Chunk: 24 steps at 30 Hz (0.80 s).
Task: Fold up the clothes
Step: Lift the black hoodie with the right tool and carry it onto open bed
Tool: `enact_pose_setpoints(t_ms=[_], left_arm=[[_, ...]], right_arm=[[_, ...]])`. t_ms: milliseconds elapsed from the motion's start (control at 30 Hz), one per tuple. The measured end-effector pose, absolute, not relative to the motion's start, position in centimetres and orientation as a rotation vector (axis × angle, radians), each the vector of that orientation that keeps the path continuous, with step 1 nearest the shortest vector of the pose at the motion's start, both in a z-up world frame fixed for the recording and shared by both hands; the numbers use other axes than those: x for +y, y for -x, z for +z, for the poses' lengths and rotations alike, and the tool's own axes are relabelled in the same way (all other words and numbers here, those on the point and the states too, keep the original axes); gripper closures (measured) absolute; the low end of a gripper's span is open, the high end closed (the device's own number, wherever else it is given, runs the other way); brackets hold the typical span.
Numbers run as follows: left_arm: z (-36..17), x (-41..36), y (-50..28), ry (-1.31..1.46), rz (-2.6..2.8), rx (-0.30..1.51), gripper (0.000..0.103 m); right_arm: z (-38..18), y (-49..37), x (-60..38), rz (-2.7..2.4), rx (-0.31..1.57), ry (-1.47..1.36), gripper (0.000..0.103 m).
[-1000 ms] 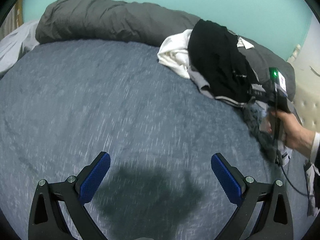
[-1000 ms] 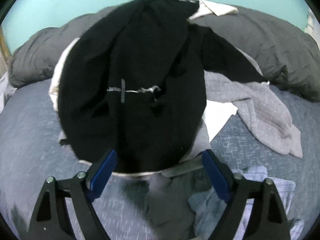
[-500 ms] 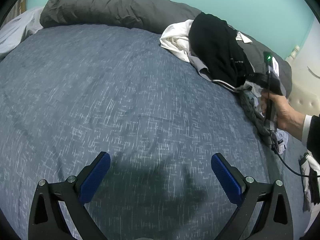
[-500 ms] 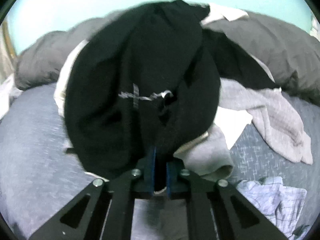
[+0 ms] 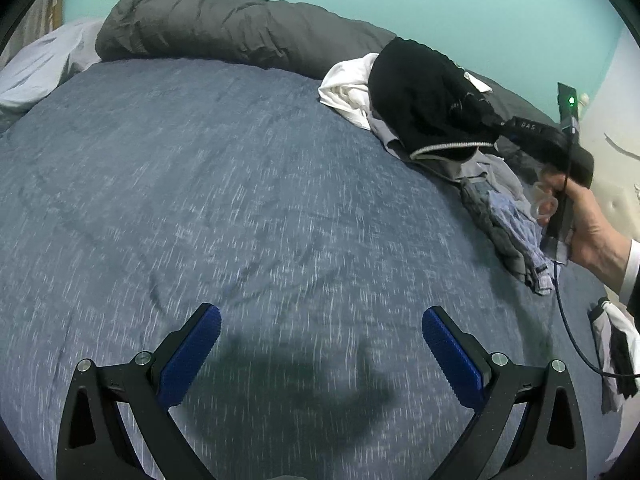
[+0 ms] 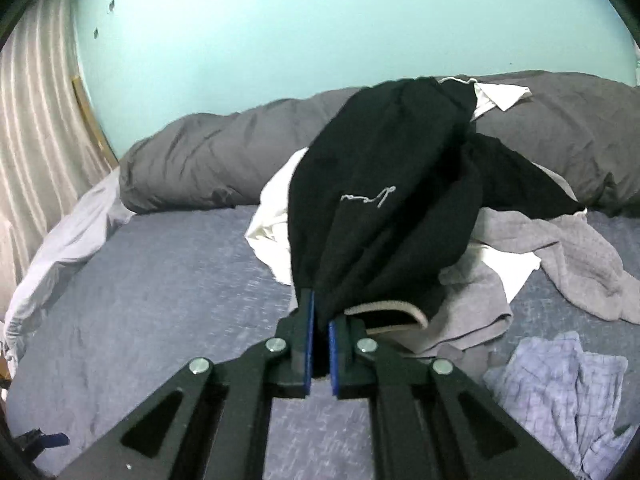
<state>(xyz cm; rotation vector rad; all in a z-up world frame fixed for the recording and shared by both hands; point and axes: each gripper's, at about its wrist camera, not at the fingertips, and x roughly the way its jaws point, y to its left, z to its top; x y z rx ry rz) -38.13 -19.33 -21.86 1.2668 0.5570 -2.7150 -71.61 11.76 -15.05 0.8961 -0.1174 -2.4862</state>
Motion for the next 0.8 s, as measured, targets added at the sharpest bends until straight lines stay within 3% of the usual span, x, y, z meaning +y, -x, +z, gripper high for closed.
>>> enact_pose_setpoints(t_ms=[133,300,533,800], left_arm=[[-21.4,-19.1,37.2,-1.264,-2.715,0.564,0.0],[-20.1,-18.9,35.8,-1.219,-2.741,0.559,0.001],[-18.1,-18.1,32.1,-1.113,-2.772,0.514,0.001],[-18.0,-16.3,26.1,-1.016,-2.814,0.513,0.0]], right_arm=[[-13.7,68.9,11.4,-2.431,-0.098,-0.856,0.098],[-11.8,64.1,12.1,-2.399,-0.222,-0.768,0.098],[-10.4,54.0,12.6,-2.301,-0.358,-0.664,0.098],[-8.4,42.7,13.9,-2.246,-0.38,-0.548,0.098]])
